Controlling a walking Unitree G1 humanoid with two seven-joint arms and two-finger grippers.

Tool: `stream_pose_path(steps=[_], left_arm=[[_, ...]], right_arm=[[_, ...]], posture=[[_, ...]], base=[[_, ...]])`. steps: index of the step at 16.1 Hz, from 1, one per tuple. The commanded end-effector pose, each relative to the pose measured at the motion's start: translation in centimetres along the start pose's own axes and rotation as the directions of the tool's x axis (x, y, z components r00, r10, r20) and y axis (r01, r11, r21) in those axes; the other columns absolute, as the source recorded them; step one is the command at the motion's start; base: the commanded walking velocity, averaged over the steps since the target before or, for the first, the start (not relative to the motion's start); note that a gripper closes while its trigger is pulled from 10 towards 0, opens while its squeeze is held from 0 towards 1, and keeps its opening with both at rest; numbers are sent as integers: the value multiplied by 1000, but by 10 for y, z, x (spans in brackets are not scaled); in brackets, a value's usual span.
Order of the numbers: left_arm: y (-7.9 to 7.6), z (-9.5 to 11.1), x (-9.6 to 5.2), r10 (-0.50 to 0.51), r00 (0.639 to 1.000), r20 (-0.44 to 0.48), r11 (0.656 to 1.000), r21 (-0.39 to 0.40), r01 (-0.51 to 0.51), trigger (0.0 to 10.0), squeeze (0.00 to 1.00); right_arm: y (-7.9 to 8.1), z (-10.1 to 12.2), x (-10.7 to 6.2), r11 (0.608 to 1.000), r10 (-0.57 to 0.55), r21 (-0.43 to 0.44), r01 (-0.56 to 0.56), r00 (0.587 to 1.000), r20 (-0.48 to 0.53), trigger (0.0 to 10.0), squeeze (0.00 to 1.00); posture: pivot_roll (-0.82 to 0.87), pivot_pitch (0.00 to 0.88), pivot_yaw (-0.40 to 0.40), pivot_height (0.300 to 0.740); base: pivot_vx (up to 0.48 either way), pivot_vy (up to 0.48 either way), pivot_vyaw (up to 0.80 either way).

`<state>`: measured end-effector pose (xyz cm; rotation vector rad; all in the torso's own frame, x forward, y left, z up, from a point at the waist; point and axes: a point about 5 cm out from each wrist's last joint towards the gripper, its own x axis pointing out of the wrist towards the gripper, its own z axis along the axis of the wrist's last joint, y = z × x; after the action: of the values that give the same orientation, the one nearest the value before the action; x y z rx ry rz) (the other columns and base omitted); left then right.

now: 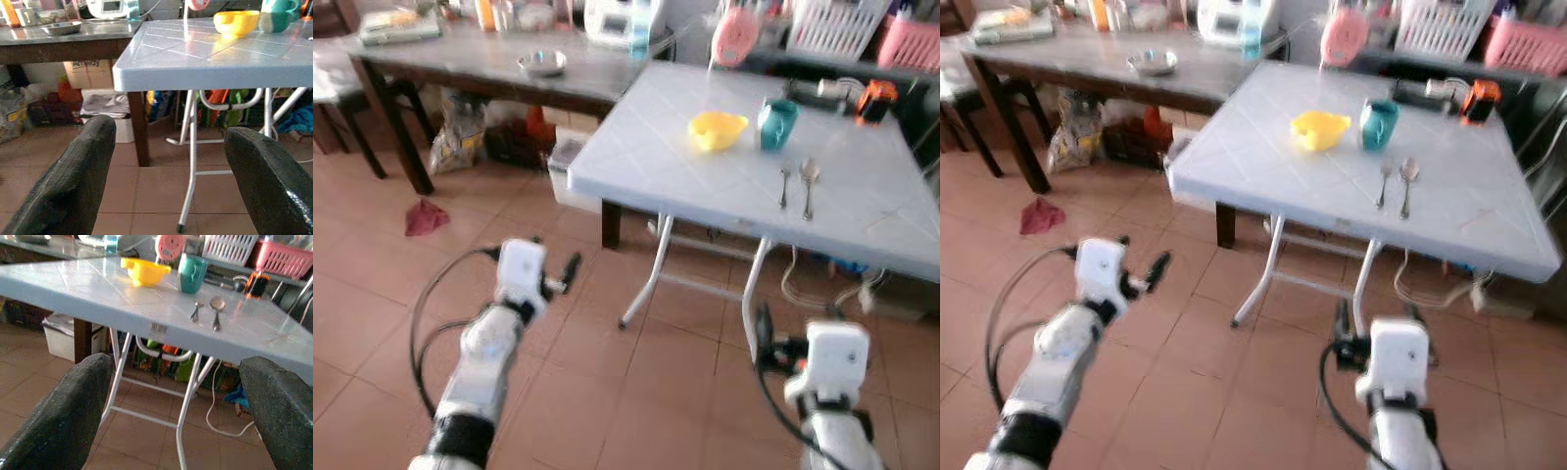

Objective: Setting the table

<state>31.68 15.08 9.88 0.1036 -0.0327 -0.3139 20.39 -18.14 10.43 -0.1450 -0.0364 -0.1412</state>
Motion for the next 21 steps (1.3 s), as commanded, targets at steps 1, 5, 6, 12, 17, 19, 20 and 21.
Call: stream_pose_path(steps=[1, 5, 6, 12, 17, 19, 20, 21], left_arm=[[-7, 4, 3, -40, 999, 21, 999, 8, 39, 10000, 0], [-9, 5, 3, -69, 997, 31, 998, 3, 69, 10000, 0], [-9, 5, 3, -73, 997, 32, 997, 3, 73, 10000, 0], [-11, 3, 2, -78, 997, 28, 997, 6, 78, 10000, 0], [-10, 5, 1, -77, 996, 35, 997, 16, 76, 10000, 0], [-11, 10, 3, -83, 995, 50, 996, 18, 82, 10000, 0], [-11, 12, 4, -82, 995, 57, 996, 20, 81, 10000, 0], [-11, 13, 4, -85, 995, 59, 996, 20, 83, 10000, 0]], right_arm=[[-5, 1, 1, 1000, -18, -15, 18, 1000, 5, 10000, 0], [-5, 0, -1, 1000, -24, -18, 24, 1000, 2, 10000, 0], [-5, 0, -1, 1000, -23, -19, 23, 1000, 4, 10000, 0], [-5, 2, 1, 999, -20, -29, 20, 1000, 16, 10000, 0], [-4, 6, 1, 999, -21, -36, 22, 999, 29, 10000, 0], [-4, 9, 1, 998, -23, -49, 25, 999, 46, 10000, 0], [-5, 12, 1, 998, -23, -55, 26, 998, 56, 10000, 0], [-4, 13, 2, 998, -23, -55, 26, 998, 57, 10000, 0]], posture=[[15, 47, 7, 740], [13, 50, 11, 740], [12, 48, 12, 740], [12, 48, 12, 740], [15, 54, 13, 740], [15, 56, 14, 740], [15, 56, 14, 740], [15, 57, 15, 740]], base=[[0, 0, 0], [274, 0, 0], [442, 0, 0], [476, 0, 0], [480, 0, 0], [437, 0, 0], [428, 0, 0], [428, 0, 0]])
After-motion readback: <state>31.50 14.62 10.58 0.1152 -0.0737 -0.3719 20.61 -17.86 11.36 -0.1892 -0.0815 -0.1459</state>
